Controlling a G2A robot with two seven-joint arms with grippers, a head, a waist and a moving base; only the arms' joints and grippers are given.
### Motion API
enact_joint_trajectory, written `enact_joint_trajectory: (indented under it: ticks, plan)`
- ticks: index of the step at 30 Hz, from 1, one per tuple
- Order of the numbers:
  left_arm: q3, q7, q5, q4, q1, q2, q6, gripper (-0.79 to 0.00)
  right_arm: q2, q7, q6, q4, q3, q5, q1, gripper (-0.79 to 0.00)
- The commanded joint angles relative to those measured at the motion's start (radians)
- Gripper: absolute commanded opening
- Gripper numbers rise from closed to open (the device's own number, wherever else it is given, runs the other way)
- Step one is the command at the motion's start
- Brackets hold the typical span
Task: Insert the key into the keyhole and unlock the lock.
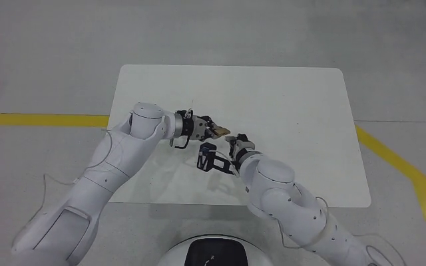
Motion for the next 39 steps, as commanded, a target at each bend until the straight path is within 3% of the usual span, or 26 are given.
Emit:
enact_joint_trajectory:
  ticks: [1,39]
  plan:
    - [-0.001,0.000,0.003,-0.005,0.003,0.000,0.006,-0.785,0.000,0.020,0.020,0.008,-0.017,-0.006,0.014,-0.785]
    - [-0.003,-0.017,0.014,0.004,0.002,-0.009,0.035,-0.785,0.020,0.174,0.174,0.087,-0.232,0.122,0.227,-0.785]
